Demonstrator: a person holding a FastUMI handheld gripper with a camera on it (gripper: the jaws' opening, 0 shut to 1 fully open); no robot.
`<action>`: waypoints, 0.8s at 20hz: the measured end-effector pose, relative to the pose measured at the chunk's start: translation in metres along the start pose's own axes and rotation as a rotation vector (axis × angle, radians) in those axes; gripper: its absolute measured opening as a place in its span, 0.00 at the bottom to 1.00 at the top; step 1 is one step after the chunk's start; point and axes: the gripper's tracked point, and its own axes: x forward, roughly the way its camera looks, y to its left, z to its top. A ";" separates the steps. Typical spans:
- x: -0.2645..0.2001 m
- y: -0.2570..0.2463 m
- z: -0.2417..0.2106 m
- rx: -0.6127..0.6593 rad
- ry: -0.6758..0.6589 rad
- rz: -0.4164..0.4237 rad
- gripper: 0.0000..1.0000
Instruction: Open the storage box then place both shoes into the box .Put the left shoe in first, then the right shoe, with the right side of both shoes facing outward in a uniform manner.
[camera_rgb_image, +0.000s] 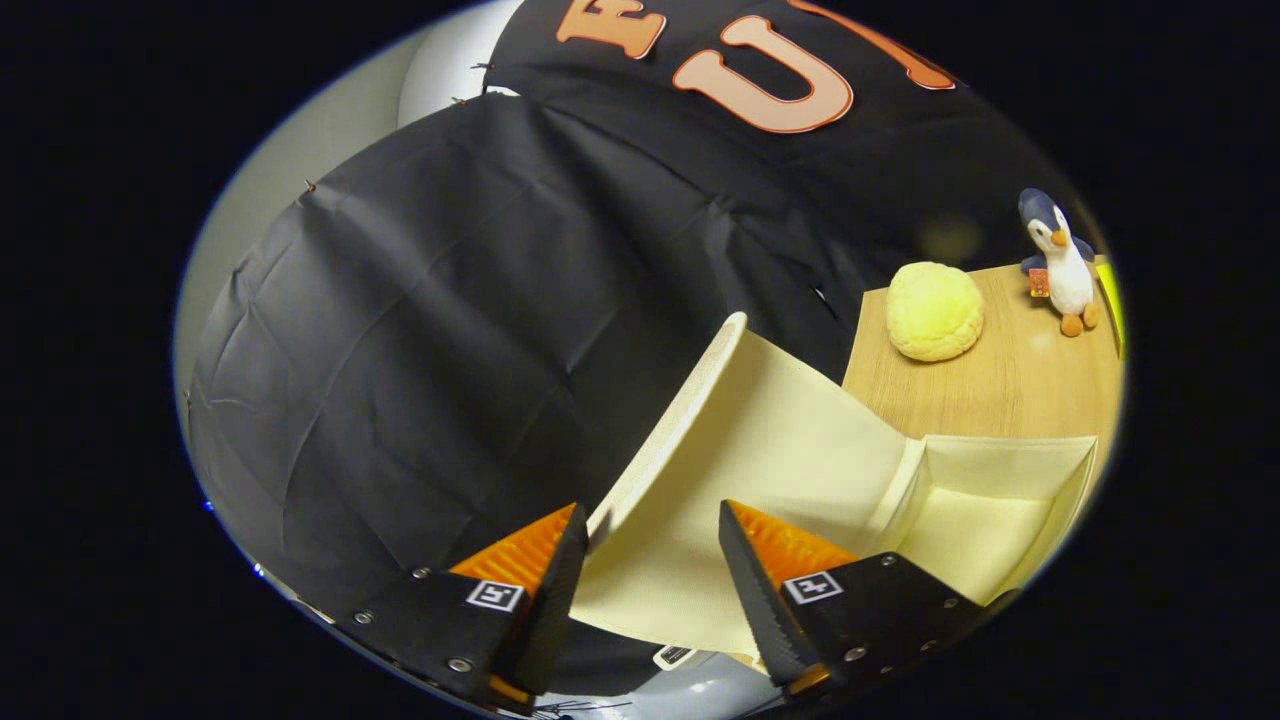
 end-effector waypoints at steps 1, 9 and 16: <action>-0.005 -0.002 0.000 -0.022 -0.003 -0.007 0.85; -0.099 -0.124 -0.006 -0.136 -0.056 -0.301 0.97; -0.203 -0.243 -0.035 -0.208 -0.050 -0.593 0.98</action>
